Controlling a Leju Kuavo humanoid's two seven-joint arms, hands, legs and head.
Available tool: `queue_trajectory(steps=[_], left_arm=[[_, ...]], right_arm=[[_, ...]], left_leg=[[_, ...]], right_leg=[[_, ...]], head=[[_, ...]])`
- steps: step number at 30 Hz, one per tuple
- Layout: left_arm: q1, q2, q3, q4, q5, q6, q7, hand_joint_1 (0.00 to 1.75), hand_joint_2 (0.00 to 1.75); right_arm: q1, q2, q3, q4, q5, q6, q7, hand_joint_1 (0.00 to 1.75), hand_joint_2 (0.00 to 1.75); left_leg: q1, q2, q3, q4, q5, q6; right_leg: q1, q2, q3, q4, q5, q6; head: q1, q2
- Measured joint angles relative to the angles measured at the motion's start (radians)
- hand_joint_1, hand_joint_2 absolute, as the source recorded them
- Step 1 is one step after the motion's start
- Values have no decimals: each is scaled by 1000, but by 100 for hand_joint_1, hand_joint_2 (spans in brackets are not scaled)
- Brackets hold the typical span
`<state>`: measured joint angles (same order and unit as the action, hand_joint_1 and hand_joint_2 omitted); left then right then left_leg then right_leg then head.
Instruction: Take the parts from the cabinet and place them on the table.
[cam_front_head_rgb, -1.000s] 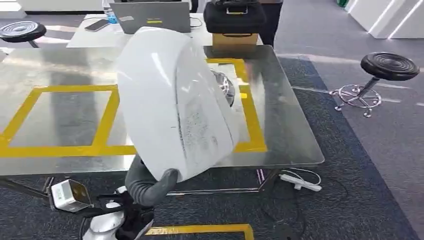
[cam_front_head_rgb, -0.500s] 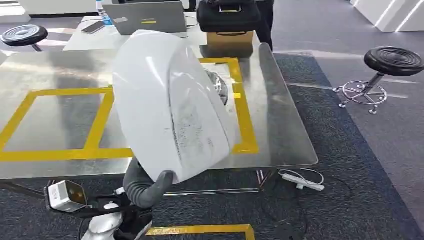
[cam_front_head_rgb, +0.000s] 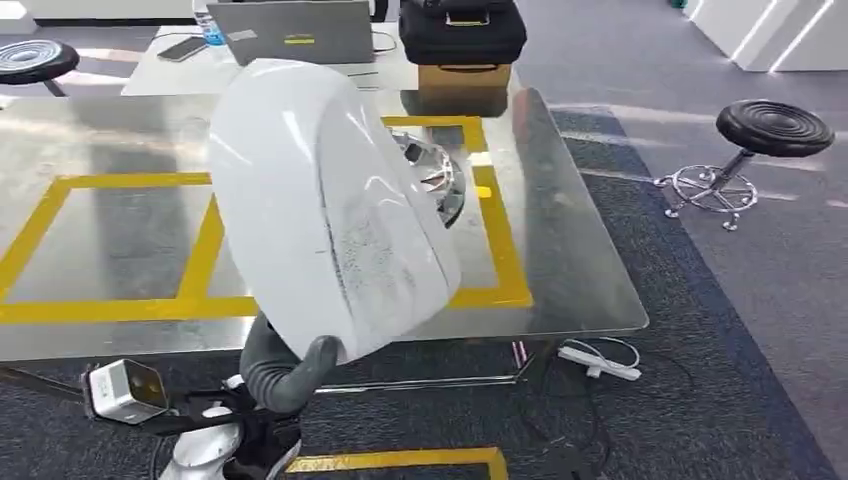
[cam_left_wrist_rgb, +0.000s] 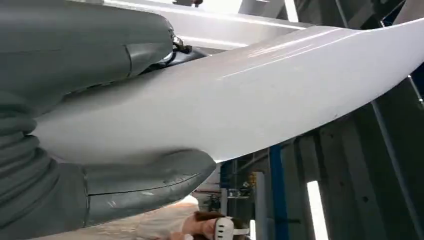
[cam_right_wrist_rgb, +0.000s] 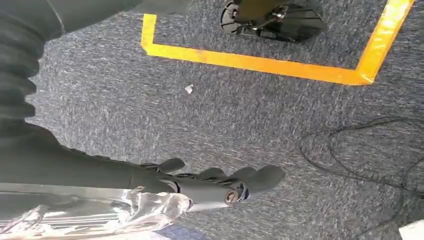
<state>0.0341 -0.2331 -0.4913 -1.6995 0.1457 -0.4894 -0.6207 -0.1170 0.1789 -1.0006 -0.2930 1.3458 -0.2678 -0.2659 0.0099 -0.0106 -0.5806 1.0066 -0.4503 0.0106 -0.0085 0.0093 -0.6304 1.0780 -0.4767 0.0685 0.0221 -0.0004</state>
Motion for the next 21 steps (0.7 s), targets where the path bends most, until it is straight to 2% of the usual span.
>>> queue_trajectory(steps=[2, 3, 4, 5, 6, 8, 9, 13, 14, 15, 17, 18, 19, 20, 21], left_arm=[[0, 0, 0, 0, 0, 0, 0, 175, 175], [0, 0, 0, 0, 0, 1, 0, 175, 175], [1, 0, 1, 0, 0, 1, 0, 175, 175], [0, 0, 1, 0, 0, 1, 0, 175, 175], [0, 0, 1, 0, 0, 1, 0, 175, 175], [0, 0, 1, 0, 0, 2, 0, 175, 175], [0, 0, 1, 0, -2, 3, 0, 175, 175], [-1, 0, 1, 1, -2, 23, 19, 175, 175], [-1, 0, 1, 1, -2, 28, 21, 175, 175], [-1, 0, 2, 1, -1, 31, 23, 175, 175], [-1, 0, 2, 2, -1, 31, 23, 175, 175], [0, 0, 2, 2, 0, 27, 23, 175, 175], [0, 1, 2, 3, 1, 23, 21, 175, 175], [0, 1, 2, 3, 3, 18, 17, 175, 175], [0, 1, 2, 3, 5, 12, 13, 175, 175]], right_arm=[[1, 0, 0, 0, 0, 0, 0, 0, 175], [4, 0, 0, 0, 0, 0, 0, 0, 175], [6, 0, 0, 0, 0, 0, 0, 0, 175], [7, 0, 0, 0, 0, 0, 0, 0, 175], [7, 0, 0, 0, 0, 0, 0, 0, 175], [5, 0, 0, 0, 0, 0, 0, 0, 175], [1, 0, 0, 0, 2, 0, 0, 0, 175], [0, -1, -1, 0, 2, -3, 3, 0, 175], [-1, 0, -2, 0, 2, -4, 3, 0, 175], [-3, 0, -2, 0, 3, -4, 2, 0, 175], [-2, 0, -2, 0, 3, -4, 1, 0, 175], [0, 0, -2, 0, 3, -3, 0, 0, 175], [1, 0, -3, 0, 4, -3, -1, 0, 175], [1, 0, -3, 0, 4, -3, -2, 0, 175], [0, 0, -3, 0, 5, -3, -3, 0, 175]], left_leg=[[-1, 0, 0, 0, -1, 3], [-2, 0, 0, 0, -2, 4], [-3, 0, 0, 0, -2, 4], [-3, -1, 2, 0, -3, 5], [-2, -2, 4, 0, -4, 4], [-2, -3, 13, 0, -9, -4], [-10, -3, 12, 4, -14, -11], [-7, -3, 12, -6, -9, -31], [-5, -2, 11, 0, -16, -38], [-7, 0, -4, 35, -43, -42], [-5, 0, -79, 185, -120, -48], [-5, 0, -117, 259, -146, -49], [-5, 0, -141, 300, -152, -50], [-5, 0, -142, 295, -134, -49], [-5, 0, -122, 249, -93, -47]], right_leg=[[-2, -1, -77, 163, -76, 5], [-1, -1, -117, 242, -102, 6], [-1, -1, -133, 270, -102, 6], [-1, -1, -125, 249, -79, 5], [-1, -1, -94, 183, -37, 3], [-2, -2, 4, -6, 46, -2], [1, -2, 29, -49, 34, -5], [4, 3, 22, -50, 41, -30], [-3, 2, 26, -56, 46, -37], [-3, 2, 26, -57, 45, -43], [-3, 0, 25, -57, 44, -48], [-3, -1, 24, -57, 44, -48], [-3, -2, 24, -57, 44, -48], [-3, -1, 24, -57, 43, -48], [-3, -1, 25, -57, 42, -49]], head=[[1, 0], [4, 0], [3, 0], [4, 0], [4, 0], [4, 0], [4, 0], [2, 0], [4, 0], [-5, 0], [-10, 0], [-10, 0], [-10, 0], [-10, 0], [-11, 0]])
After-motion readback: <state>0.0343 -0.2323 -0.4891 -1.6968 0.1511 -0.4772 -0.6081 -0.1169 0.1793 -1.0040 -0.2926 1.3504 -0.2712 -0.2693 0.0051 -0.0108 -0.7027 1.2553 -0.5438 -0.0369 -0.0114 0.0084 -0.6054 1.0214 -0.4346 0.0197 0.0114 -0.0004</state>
